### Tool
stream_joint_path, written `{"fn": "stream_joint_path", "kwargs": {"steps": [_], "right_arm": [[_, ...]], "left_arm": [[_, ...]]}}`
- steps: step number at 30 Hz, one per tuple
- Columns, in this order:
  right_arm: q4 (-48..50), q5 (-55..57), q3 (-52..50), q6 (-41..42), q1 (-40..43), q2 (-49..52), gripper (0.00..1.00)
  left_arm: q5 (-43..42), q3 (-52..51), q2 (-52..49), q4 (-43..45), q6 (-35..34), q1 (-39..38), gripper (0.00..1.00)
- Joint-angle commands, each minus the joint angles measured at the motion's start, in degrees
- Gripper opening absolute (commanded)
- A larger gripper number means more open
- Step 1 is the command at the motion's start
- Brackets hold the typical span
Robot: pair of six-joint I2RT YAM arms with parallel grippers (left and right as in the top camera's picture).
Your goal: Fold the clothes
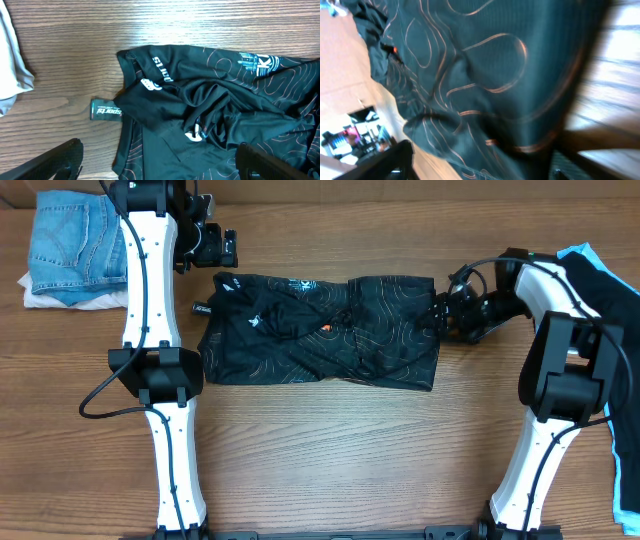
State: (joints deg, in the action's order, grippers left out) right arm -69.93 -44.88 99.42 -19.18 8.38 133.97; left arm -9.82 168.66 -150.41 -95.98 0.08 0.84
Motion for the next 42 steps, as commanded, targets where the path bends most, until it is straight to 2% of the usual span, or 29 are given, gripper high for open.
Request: {"fn": "stream_joint_path", "kwargs": {"steps": [1,2,4,6,7,12,16,22,26,33,38,42], "right_arm": [[2.99,2.36,-4.39,1.70,-3.21,1.53,0.71],[3.78,2.45,-4.72,2.80,-3.52,1.55,0.60],[5.25,3.50,-4.87,6.56,-3.78,1.53,0.31],[6.62,5.11,-4.85,11.56,-3.78,1.53,0.11],[7.15,5.64,-4.85,13.00,-3.76,1.53,0.04],[7.52,9.05,-4.79,16.59,-3.13,1.29,0.04],[6.01,19.98,-3.65,22.71,-2.38,0.76,0.04],[1.42,27.96,0.13,23.98,-0.74,-1.09,0.04],[-3.43,40.39,4.42,29.94,0.74,-3.58,0.04],[-7.78,42.75,10.69,31.47,-0.07,-8.87,0.04],[-8.68,45.11,11.82,31.76,-4.17,-10.97,0.04],[-8.48,49.37,11.82,36.06,-8.24,-10.97,0.04]], "left_arm": [[-0.74,-0.31,1.90,0.22,-0.55,-0.28,1.00],[-0.72,-0.31,1.90,0.22,-0.55,-0.28,1.00],[-0.72,-0.31,1.90,0.20,-0.55,-0.28,1.00],[-0.72,-0.31,1.90,0.17,-0.52,-0.28,1.00],[-0.72,-0.31,1.90,0.17,-0.52,-0.28,1.00],[-0.72,-0.31,1.90,0.20,-0.52,-0.28,1.00],[-0.72,-0.31,1.88,0.20,-0.52,-0.28,1.00],[-0.70,-0.31,1.90,0.20,-0.50,-0.28,1.00],[-0.70,-0.31,1.90,0.33,-0.50,-0.28,1.00],[-0.72,-0.31,1.90,0.68,-0.50,-0.28,1.00],[-0.70,-0.31,1.90,0.68,-0.52,-0.28,1.00],[-0.70,-0.31,1.90,0.66,-0.52,-0.28,1.00]]}}
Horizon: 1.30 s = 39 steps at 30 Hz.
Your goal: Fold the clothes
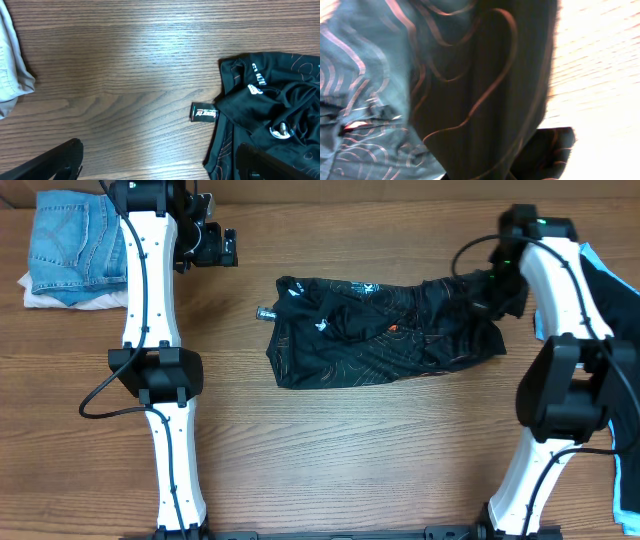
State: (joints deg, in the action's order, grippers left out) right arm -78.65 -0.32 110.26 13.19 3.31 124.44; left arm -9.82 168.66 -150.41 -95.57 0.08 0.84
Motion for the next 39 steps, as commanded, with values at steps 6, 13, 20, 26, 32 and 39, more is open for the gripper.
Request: {"fn": "stream_joint_path", "kwargs": {"steps": [6,13,20,26,32,39], "right_arm": [[0.61,5.97,1.22,5.31,-9.62,-1.44,0.04],[0.98,0.52,1.20,6.86,-16.79,-1.36,0.07],[4.76,0.13,0.87,9.14,-24.04,-0.94,0.19],[8.20,0.13,0.70,9.16,-28.57,-0.90,0.42],[8.20,3.52,1.51,9.84,-28.59,-1.01,0.56],[1.60,6.38,6.86,12.59,-19.56,-1.44,0.79]], "left_arm": [[-0.70,-0.31,1.90,0.22,-0.50,-0.28,1.00],[-0.72,-0.31,1.90,0.20,-0.52,-0.28,1.00],[-0.72,-0.31,1.90,-0.24,-0.52,-0.28,1.00],[-0.72,-0.31,1.90,-0.68,-0.52,-0.28,1.00],[-0.70,-0.31,1.90,-0.74,-0.50,-0.28,1.00],[-0.70,-0.31,1.90,-0.59,-0.50,-0.26,1.00]]}}
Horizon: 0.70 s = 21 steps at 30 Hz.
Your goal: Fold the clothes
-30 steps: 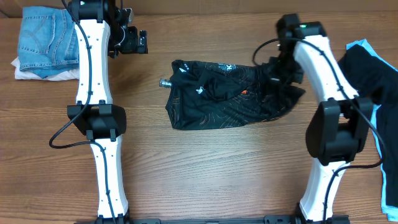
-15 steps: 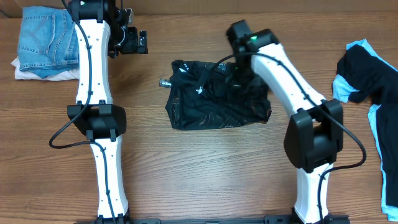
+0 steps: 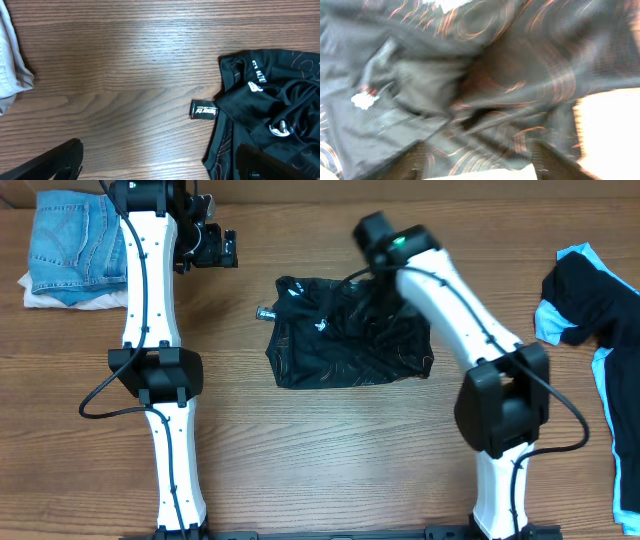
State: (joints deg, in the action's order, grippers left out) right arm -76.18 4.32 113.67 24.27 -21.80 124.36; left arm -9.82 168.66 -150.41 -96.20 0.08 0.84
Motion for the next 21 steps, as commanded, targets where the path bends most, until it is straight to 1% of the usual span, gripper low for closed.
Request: {"fn": "stream_joint_path", "kwargs": {"steps": [1,3,6,9,15,21], "right_arm": [[-1.16,0.00,3.39,1.49,7.34,-1.36,0.80],[-1.31,-3.87,2.93,1.09,10.40,-1.05,0.79],[-0.52,-8.68,0.55,0.70,14.38,-0.96,0.72],[1.55,-12.48,-2.58,-1.92,15.85,-0.96,0.72],[7.23,-16.83,-8.79,-1.70,15.87,-0.92,0.73],[13.00,-21.35,-11.15,-1.70,15.76,-0.90,0.73]], "left_arm": [[-0.70,-0.31,1.90,0.02,-0.50,-0.26,1.00],[-0.72,-0.31,1.90,-0.07,-0.50,-0.26,1.00],[-0.72,-0.31,1.90,-0.07,-0.50,-0.26,1.00],[-0.72,-0.31,1.90,0.17,-0.50,-0.46,1.00],[-0.72,-0.31,1.90,0.20,-0.50,-0.55,1.00],[-0.72,-0.31,1.90,0.48,-0.50,-0.55,1.00]]}}
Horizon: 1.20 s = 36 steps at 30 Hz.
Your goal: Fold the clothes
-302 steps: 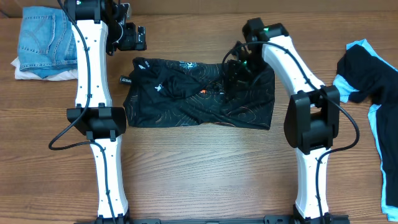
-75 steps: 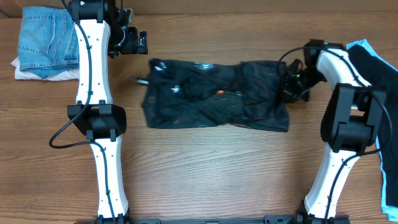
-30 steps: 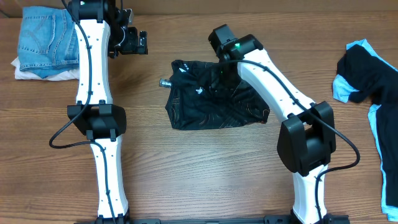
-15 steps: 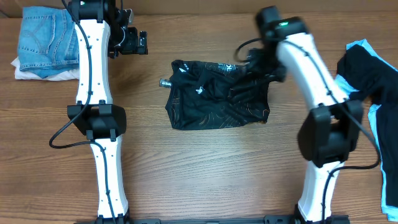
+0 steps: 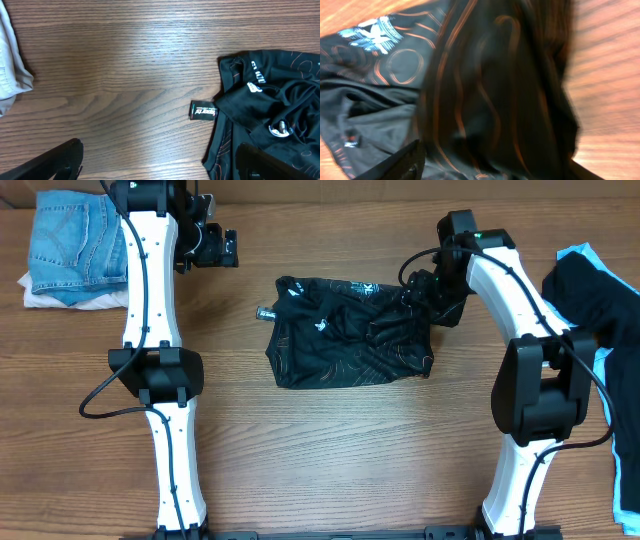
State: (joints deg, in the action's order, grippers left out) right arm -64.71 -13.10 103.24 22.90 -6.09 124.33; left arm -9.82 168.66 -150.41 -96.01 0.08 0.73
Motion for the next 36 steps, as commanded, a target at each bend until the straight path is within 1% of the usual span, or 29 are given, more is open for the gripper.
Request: {"fn": "stream_joint_path", "kwargs": {"steps": [1,4,7,11,13,17,18,22,25,26,27,28,30,31,32,36], "right_arm": [[2.14,-4.26,-0.76,-0.35,0.04,-0.87,0.72],[3.76,-4.59,-0.79,-0.33,0.00,-0.87,0.71],[5.33,-4.61,-0.87,-0.15,-0.17,-0.87,0.66],[7.13,-4.59,-0.87,-0.11,-0.39,-0.87,0.53],[8.02,-4.59,-0.87,-0.11,-0.39,-0.83,0.42],[10.54,-4.61,-0.87,0.35,-1.03,-0.81,0.10],[11.37,-4.63,-0.87,1.27,-1.31,-0.81,0.04],[16.70,-7.10,-0.87,1.97,-3.23,-0.79,0.04],[20.37,-6.97,-0.87,3.37,-5.22,-0.79,0.04],[21.66,-6.56,-0.87,3.37,-6.03,-0.79,0.05],[22.69,-5.62,-0.87,3.32,-6.80,-0.79,0.16],[23.39,-4.35,-0.87,3.32,-7.41,-0.79,0.38],[23.52,-2.12,-0.85,3.28,-8.04,-0.79,0.66],[23.19,-1.64,-0.85,3.10,-8.04,-0.79,0.76],[22.51,-1.55,-0.81,2.67,-8.04,-0.79,0.78],[15.89,-1.55,1.75,2.60,-6.69,-1.05,0.80]], "left_arm": [[-0.72,-0.31,1.90,0.28,-0.50,-0.44,1.00],[-0.70,-0.31,1.90,0.24,-0.50,-0.44,1.00],[-0.70,-0.31,1.90,0.20,-0.50,-0.44,1.00],[-0.72,-0.31,1.90,0.20,-0.50,-0.44,1.00],[-0.70,-0.31,1.90,0.17,-0.50,-0.44,1.00],[-0.70,-0.31,1.90,-0.02,-0.48,-0.44,1.00],[-0.70,-0.31,1.90,-0.04,-0.50,-0.44,1.00],[-0.72,-0.31,1.88,-0.02,-0.50,-0.44,1.00],[-0.70,-0.31,1.90,-0.04,-0.50,-0.44,1.00],[-0.72,-0.31,1.90,-0.09,-0.50,-0.44,1.00],[-0.72,-0.31,1.90,-0.17,-0.50,-0.44,1.00],[-0.70,-0.31,1.90,-0.20,-0.50,-0.44,1.00],[-0.70,-0.31,1.90,-0.24,-0.50,-0.44,1.00],[-0.72,-0.31,1.90,-0.24,-0.50,-0.44,1.00],[-0.72,-0.31,1.90,-0.24,-0.50,-0.44,1.00],[-0.70,-0.31,1.90,-0.22,-0.48,-0.44,1.00]]}}
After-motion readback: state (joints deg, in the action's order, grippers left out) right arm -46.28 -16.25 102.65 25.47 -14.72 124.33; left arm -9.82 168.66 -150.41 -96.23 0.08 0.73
